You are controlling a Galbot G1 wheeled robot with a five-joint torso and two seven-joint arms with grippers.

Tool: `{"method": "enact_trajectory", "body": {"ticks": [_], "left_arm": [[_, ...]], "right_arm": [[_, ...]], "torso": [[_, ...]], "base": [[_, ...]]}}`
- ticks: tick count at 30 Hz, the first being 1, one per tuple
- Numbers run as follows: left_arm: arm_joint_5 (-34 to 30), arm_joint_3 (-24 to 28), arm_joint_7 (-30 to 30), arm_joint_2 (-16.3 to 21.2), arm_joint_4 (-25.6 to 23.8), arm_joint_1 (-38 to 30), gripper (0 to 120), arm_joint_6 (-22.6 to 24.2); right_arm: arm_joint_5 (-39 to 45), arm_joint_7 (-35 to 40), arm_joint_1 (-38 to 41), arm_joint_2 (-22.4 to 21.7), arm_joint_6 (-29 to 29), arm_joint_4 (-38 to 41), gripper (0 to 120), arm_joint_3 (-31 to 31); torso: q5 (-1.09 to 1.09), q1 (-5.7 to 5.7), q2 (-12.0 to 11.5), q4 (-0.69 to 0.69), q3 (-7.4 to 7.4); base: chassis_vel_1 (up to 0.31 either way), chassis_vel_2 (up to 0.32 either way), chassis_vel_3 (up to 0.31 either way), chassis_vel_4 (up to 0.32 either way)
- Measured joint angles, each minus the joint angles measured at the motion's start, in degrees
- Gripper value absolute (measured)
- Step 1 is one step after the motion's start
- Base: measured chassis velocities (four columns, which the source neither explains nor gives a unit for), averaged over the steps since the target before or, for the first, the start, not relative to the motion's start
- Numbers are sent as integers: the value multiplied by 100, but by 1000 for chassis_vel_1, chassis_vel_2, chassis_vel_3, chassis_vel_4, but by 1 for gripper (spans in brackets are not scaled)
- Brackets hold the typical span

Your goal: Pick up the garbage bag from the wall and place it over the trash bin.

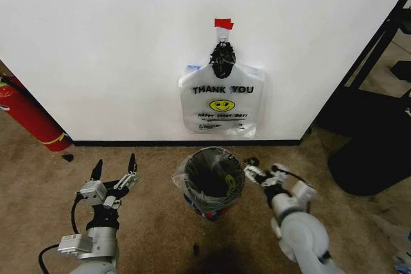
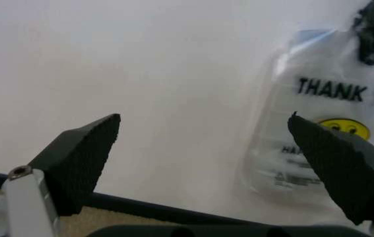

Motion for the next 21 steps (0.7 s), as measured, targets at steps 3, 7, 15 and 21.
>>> {"method": "enact_trajectory", "body": {"ticks": [3,7,15,21], "left_arm": [[39,144,-5,2,-14,-60,100,48],[200,348,-9,26,9,-227,100,89],[315,422,-5,106,96,-435,100,97],[345,377,-8,232,111,-482,100,103]], "right_arm": [[-587,-96,-400,18,335,352,100,138],[-1654,-336,-1275,64,1238,796,100,505],[-2346,-708,-2056,367,2494,1097,100,1391],[-2603,-1129,-2261,602,3114,1148,100,1756]], "torso": [[-2,0,0,0,0],[-1,0,0,-2,-1],[-1,0,0,1,0],[-1,0,0,0,0]], "base": [[0,0,0,0],[0,0,0,0],[0,0,0,0],[0,0,0,0]]}}
